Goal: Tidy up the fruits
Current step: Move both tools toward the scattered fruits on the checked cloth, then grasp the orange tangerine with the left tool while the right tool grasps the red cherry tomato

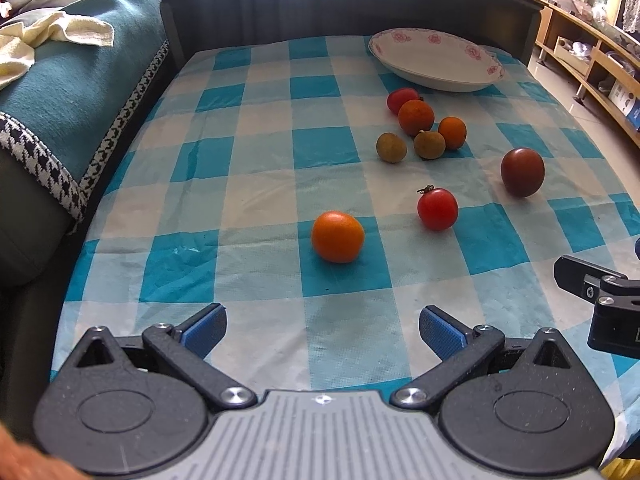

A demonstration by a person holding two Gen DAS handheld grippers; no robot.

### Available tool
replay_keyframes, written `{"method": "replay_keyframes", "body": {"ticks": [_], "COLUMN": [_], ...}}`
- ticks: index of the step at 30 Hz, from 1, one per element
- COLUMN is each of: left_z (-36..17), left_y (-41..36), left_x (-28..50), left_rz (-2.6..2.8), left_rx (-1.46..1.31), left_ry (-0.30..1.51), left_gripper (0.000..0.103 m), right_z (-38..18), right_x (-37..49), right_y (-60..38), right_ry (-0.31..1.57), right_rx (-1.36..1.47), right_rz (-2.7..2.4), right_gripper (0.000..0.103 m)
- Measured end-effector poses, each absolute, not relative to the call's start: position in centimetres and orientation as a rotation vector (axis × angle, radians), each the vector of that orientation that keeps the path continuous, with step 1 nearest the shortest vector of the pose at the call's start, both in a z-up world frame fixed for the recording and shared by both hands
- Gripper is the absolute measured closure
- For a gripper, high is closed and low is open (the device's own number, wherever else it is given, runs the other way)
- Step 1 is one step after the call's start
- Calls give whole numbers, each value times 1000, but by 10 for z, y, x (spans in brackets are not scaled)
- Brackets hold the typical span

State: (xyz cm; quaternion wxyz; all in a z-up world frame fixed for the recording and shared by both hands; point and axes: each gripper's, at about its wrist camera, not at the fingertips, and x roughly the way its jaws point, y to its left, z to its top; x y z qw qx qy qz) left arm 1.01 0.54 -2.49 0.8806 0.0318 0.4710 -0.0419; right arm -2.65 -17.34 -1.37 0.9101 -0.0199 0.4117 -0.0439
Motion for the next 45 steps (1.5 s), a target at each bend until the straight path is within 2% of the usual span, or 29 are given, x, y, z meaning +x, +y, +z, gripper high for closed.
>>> {"method": "replay_keyframes", "body": {"ticks": [12,18,28,31,32,36,39,43,45], "left_z": [-23,-19,-20,-22,-23,-24,-25,-26,-27], "left_y": [9,12,28,29,29,28,30,31,30], "left_x": [13,17,22,24,25,29,32,36,37], "left_rz": [-85,-104,-152,-163,-170,-195,-206,-208,-218], "left_rx": [83,137,131,149,146,124,104,97,95], "left_ry": [966,916,848,849,855,863,872,874,870], "left_gripper": [0,0,0,0,0,7,17,22,25], "right_z": [-16,-15,-16,-19,-20,-25,-28,-35,-38], "right_x": [-23,-12,18,26,28,37,43,52,55], "right_y": [-170,-160,-146,-143,-143,-138,-133,-131,-130], "right_ry": [864,863,865,868,871,886,891,922,938], "right_rx": [-29,-39,-19,-5,-1,2,-29,-33,-33], "right_rz": [-64,16,198,238,251,295,320,353,361], "right_gripper": [7,12,35,38,41,49,55,72,76]}}
